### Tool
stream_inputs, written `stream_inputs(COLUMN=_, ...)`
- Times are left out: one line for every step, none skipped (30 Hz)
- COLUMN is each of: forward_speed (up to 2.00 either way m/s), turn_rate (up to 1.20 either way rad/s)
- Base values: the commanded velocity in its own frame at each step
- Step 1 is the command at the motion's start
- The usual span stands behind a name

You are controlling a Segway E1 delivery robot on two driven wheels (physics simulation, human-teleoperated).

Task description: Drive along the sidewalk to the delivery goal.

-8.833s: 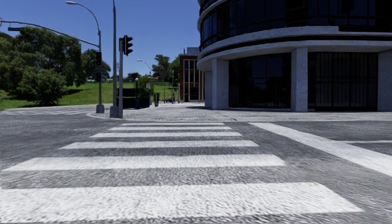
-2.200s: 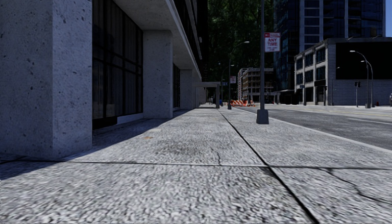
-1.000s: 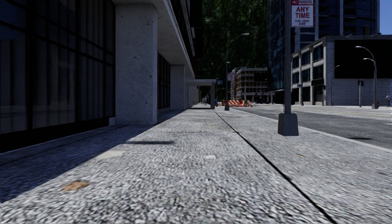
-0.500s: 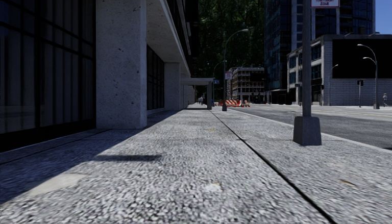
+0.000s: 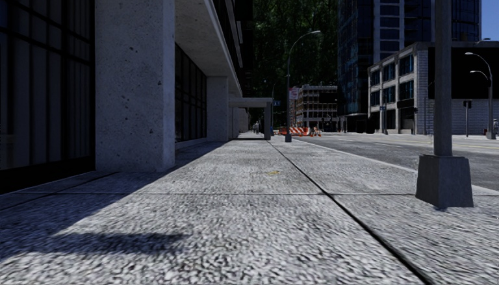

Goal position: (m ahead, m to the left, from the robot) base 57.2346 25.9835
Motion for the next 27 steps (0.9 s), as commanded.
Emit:
stream_inputs(forward_speed=2.00, turn_rate=0.00)
stream_inputs(forward_speed=2.00, turn_rate=0.00)
stream_inputs(forward_speed=2.00, turn_rate=0.00)
stream_inputs(forward_speed=2.00, turn_rate=0.00)
stream_inputs(forward_speed=2.00, turn_rate=0.00)
stream_inputs(forward_speed=2.00, turn_rate=0.00)
stream_inputs(forward_speed=2.00, turn_rate=0.00)
stream_inputs(forward_speed=2.00, turn_rate=0.00)
stream_inputs(forward_speed=2.00, turn_rate=0.00)
stream_inputs(forward_speed=2.00, turn_rate=0.00)
stream_inputs(forward_speed=2.00, turn_rate=0.00)
stream_inputs(forward_speed=2.00, turn_rate=0.00)
stream_inputs(forward_speed=2.00, turn_rate=0.00)
stream_inputs(forward_speed=2.00, turn_rate=0.00)
stream_inputs(forward_speed=2.00, turn_rate=0.00)
stream_inputs(forward_speed=2.00, turn_rate=0.00)
stream_inputs(forward_speed=2.00, turn_rate=0.00)
stream_inputs(forward_speed=2.00, turn_rate=0.00)
stream_inputs(forward_speed=2.00, turn_rate=0.00)
stream_inputs(forward_speed=2.00, turn_rate=0.00)
stream_inputs(forward_speed=2.00, turn_rate=0.00)
stream_inputs(forward_speed=2.00, turn_rate=0.00)
stream_inputs(forward_speed=2.00, turn_rate=0.00)
stream_inputs(forward_speed=2.00, turn_rate=0.00)
stream_inputs(forward_speed=2.00, turn_rate=0.00)
stream_inputs(forward_speed=2.00, turn_rate=0.00)
stream_inputs(forward_speed=2.00, turn_rate=0.00)
